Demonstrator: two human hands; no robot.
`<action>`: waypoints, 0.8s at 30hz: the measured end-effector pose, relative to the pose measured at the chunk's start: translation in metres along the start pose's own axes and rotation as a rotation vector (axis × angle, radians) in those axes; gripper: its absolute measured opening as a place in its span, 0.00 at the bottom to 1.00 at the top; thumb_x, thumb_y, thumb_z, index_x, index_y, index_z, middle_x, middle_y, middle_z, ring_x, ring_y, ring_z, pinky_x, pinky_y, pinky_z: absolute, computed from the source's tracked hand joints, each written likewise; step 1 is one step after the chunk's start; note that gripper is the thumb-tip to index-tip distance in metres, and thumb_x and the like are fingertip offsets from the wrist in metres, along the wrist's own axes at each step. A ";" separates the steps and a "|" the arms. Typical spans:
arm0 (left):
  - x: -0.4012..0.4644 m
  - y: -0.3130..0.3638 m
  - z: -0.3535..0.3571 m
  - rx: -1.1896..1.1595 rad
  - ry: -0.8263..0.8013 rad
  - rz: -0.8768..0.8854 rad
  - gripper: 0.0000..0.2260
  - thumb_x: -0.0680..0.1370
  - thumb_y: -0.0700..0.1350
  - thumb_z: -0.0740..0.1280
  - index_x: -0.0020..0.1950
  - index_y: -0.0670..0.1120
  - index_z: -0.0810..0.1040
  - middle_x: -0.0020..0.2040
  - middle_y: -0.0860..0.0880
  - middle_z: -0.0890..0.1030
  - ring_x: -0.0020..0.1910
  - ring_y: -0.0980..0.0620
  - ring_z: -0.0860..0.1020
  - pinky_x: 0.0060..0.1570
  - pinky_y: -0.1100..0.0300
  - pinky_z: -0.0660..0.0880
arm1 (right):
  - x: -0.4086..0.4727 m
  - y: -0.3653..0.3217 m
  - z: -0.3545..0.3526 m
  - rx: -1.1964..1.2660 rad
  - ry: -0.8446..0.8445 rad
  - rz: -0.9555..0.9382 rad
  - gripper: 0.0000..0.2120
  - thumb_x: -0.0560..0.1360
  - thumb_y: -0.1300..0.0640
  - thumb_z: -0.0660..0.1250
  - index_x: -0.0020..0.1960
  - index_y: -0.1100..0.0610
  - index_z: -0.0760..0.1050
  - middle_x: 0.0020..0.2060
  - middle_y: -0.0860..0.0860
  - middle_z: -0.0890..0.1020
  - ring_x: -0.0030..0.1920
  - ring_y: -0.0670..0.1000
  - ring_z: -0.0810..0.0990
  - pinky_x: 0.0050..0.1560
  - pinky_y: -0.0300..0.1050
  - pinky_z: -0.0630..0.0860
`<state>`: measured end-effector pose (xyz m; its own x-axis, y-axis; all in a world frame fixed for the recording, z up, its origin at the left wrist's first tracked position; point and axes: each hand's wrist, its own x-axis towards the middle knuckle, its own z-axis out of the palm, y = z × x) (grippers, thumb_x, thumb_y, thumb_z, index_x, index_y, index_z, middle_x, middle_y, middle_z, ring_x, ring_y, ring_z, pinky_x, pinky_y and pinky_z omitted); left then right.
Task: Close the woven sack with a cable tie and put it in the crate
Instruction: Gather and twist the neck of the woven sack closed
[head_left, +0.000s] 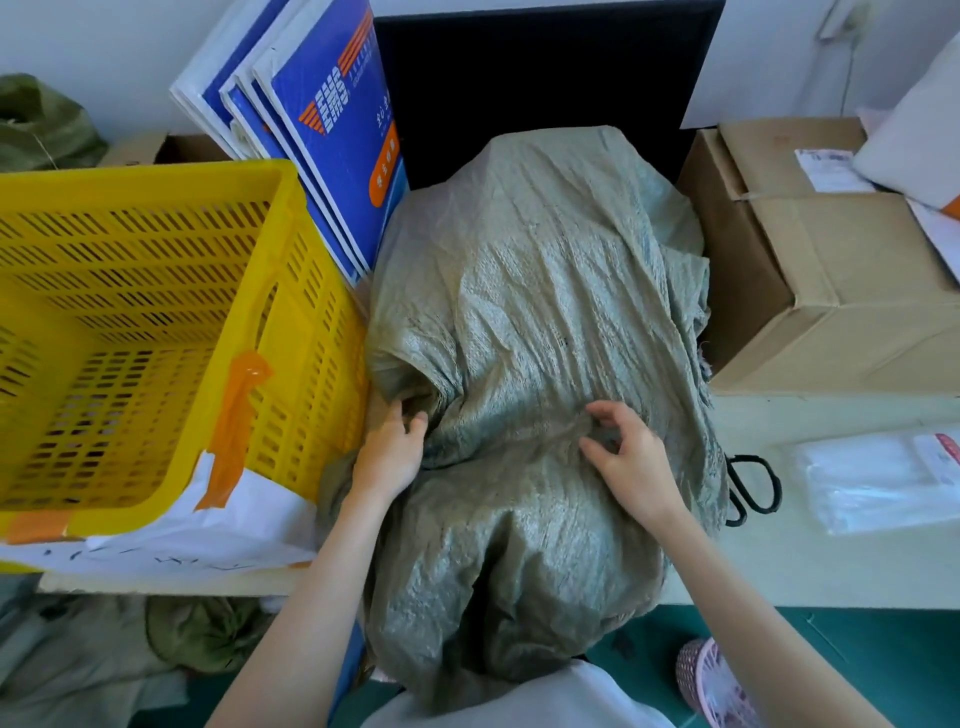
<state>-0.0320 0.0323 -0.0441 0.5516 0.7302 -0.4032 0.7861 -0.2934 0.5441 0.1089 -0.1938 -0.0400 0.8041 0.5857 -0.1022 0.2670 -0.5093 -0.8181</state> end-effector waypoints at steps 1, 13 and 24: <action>-0.001 0.000 0.001 0.047 -0.024 -0.008 0.26 0.82 0.57 0.52 0.76 0.45 0.58 0.69 0.42 0.71 0.63 0.41 0.73 0.54 0.54 0.69 | 0.000 0.002 0.002 -0.019 -0.027 0.006 0.20 0.75 0.59 0.68 0.65 0.54 0.70 0.60 0.51 0.76 0.63 0.50 0.72 0.61 0.44 0.69; 0.002 0.011 0.013 0.146 -0.314 0.112 0.18 0.72 0.57 0.69 0.43 0.41 0.79 0.41 0.44 0.80 0.40 0.45 0.77 0.41 0.52 0.74 | 0.010 0.011 0.036 -0.330 -0.155 -0.050 0.27 0.75 0.49 0.66 0.71 0.52 0.65 0.67 0.51 0.69 0.66 0.54 0.66 0.65 0.56 0.66; -0.019 0.039 0.019 -0.774 -0.406 -0.198 0.21 0.81 0.50 0.56 0.71 0.40 0.66 0.72 0.46 0.68 0.72 0.49 0.64 0.65 0.53 0.63 | 0.006 0.015 0.044 -0.236 -0.205 -0.099 0.22 0.76 0.52 0.66 0.69 0.56 0.69 0.67 0.51 0.70 0.67 0.53 0.67 0.67 0.53 0.65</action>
<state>-0.0065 -0.0043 -0.0291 0.5976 0.4059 -0.6915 0.5498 0.4203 0.7219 0.0946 -0.1703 -0.0782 0.6510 0.7420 -0.1602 0.4732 -0.5617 -0.6787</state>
